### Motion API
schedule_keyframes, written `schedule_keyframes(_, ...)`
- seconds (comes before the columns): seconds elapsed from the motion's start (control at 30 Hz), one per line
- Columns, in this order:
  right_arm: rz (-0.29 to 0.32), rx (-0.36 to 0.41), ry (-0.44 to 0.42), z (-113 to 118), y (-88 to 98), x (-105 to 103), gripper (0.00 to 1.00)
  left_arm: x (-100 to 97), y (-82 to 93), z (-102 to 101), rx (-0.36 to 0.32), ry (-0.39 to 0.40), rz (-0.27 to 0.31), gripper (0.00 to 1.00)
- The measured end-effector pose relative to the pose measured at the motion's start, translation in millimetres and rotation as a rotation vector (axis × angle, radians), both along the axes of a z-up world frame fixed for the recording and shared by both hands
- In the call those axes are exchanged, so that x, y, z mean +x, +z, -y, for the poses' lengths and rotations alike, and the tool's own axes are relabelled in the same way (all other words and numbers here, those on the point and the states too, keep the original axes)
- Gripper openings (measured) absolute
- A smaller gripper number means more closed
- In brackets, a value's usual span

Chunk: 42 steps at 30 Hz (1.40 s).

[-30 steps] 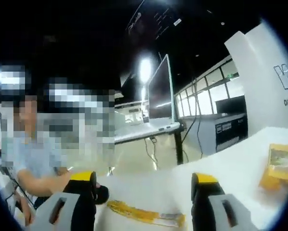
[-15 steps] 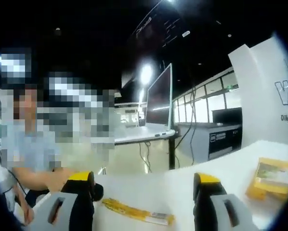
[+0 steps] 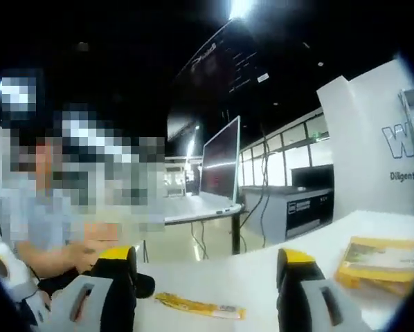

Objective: Tear open the coffee pouch, take out the coffee, and pour the coffee from the pouch into the cup

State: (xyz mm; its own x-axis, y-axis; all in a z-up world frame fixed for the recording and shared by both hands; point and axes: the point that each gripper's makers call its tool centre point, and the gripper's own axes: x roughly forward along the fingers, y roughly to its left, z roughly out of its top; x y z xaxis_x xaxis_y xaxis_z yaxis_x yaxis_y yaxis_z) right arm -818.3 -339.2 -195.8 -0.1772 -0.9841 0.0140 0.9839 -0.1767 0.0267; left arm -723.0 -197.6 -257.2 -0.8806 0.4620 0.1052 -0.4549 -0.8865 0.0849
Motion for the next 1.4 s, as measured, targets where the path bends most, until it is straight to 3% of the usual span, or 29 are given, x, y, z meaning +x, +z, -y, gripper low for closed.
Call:
schedule_keyframes(0.2,-0.012,-0.033,-0.032,-19,24.7,8,0.81,-0.1,-0.5,0,-0.003,-0.002,-0.001,0.21)
schedule_keyframes(0.27,-0.033,-0.043,-0.033,-28,34.1,23,0.81,-0.2,-0.3,0,0.005,-0.006,0.001,0.21)
schedule_keyframes(0.33,-0.057,-0.045,-0.032,-31,42.5,21,0.81,-0.1,-0.3,1,0.009,-0.009,0.002,0.21)
schedule_keyframes(0.83,-0.179,-0.082,-0.090,-122,85.9,85,0.78,-0.8,-3.4,-1,0.007,-0.034,0.019,0.23)
schedule_keyframes(0.97,-0.196,-0.094,-0.118,-153,88.1,93,0.78,-0.6,-3.3,-2,0.015,-0.045,0.025,0.23)
schedule_keyframes(1.4,-0.226,-0.092,-0.239,-255,65.8,119,0.77,2.1,-0.7,-3,0.024,-0.051,0.021,0.24)
